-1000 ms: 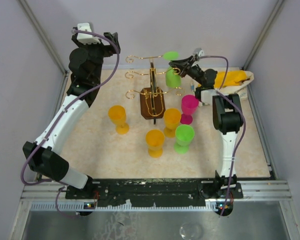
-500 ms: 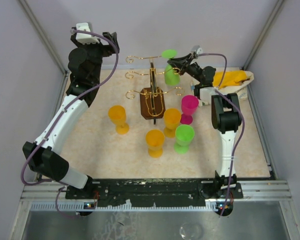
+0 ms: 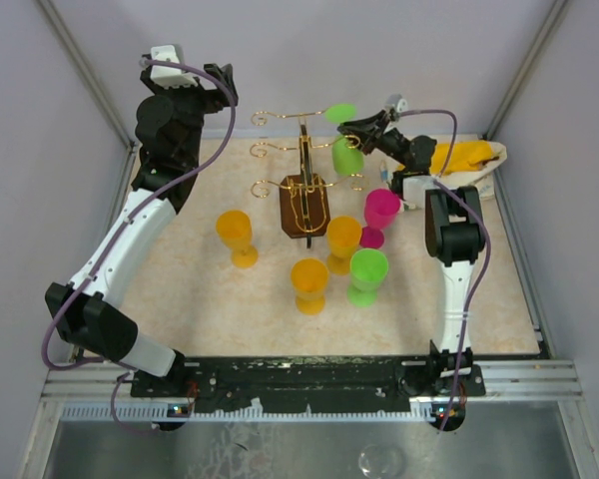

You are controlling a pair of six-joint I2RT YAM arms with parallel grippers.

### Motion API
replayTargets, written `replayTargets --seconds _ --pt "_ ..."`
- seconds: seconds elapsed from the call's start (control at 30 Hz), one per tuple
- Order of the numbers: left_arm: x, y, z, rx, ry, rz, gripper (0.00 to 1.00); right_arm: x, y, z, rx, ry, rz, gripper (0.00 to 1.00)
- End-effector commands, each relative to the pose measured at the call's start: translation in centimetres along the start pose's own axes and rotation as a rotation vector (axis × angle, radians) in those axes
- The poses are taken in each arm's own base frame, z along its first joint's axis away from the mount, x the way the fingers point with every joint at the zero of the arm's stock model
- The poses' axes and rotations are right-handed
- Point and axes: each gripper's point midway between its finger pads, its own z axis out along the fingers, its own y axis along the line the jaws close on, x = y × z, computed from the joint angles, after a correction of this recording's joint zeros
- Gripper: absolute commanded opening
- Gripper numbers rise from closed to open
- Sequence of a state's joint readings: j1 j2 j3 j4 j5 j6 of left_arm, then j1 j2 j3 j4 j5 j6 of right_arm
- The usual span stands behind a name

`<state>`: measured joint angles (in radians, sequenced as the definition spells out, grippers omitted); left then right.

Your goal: Place the wine glass upside down on the wine glass rack

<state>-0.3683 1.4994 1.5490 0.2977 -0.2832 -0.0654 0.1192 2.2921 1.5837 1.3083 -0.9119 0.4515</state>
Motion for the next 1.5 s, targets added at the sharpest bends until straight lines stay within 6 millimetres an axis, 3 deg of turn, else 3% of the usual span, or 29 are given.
replayTargets --seconds 0.0,0.13,0.4,1.0,1.47 --pt "-1.2 0.3 -0.4 0.000 -0.022 -0.014 0.99 -4.4 0.7 -0.2 -0.059 -0.071 -0.116 0.00" --pt "-1.1 0.3 -0.3 -0.001 -0.020 -0.023 0.99 -3.9 0.9 -0.4 -0.093 -0.062 -0.116 0.00" --pt "-0.9 0.5 -0.5 -0.013 -0.011 -0.029 0.99 -5.1 1.5 -0.7 -0.110 -0.113 -0.111 0.00" --pt "-1.1 0.6 -0.9 -0.021 -0.003 -0.032 0.99 -2.8 0.5 -0.8 -0.120 -0.118 -0.088 0.00" --pt "-1.0 0.8 -0.9 -0.032 0.000 -0.034 0.99 -1.7 0.8 1.3 -0.141 -0.125 -0.076 0.00"
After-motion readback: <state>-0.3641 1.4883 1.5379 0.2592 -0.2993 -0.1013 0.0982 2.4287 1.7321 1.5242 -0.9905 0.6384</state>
